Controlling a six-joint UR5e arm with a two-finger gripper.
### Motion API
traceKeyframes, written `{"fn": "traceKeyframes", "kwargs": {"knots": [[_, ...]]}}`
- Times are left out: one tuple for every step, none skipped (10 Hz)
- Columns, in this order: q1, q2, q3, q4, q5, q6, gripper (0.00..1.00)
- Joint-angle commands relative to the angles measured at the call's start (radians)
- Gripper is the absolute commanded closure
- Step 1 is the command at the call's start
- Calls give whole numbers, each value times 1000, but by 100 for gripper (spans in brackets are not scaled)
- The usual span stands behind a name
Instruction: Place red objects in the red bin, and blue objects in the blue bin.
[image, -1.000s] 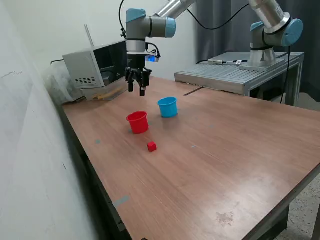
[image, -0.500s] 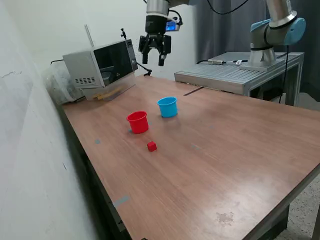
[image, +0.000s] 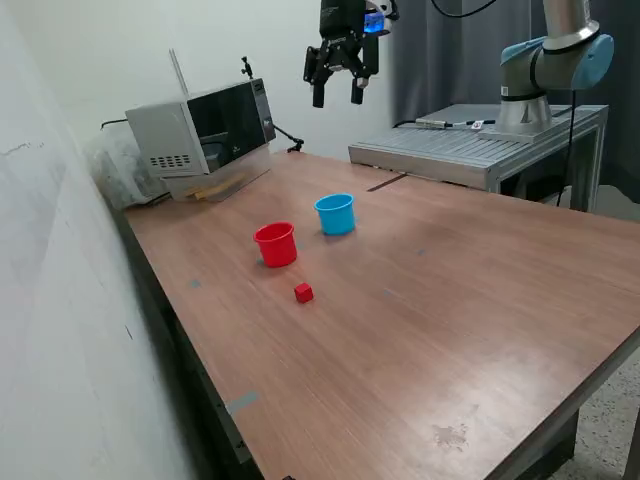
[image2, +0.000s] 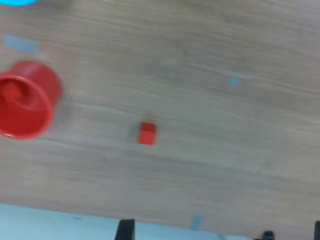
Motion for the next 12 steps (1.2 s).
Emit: {"fn": "traceKeyframes", "kwargs": {"knots": [[38, 53, -22, -9, 17, 36, 0], [38, 125, -80, -11, 17, 56, 0], [37, 242, -164, -15, 10, 70, 0], [37, 321, -215, -15, 7, 71, 0], [37, 395, -262, -18, -10, 83, 0], [37, 459, -301, -32, -48, 88, 0], [35, 510, -327, -47, -64, 91, 0], [33, 544, -352, -52, -64, 91, 0], [33, 568, -372, -54, -64, 91, 0], [33, 585, -389, -55, -65, 91, 0], [33, 599, -398, -55, -65, 91, 0], [33, 612, -406, -57, -65, 91, 0]]}}
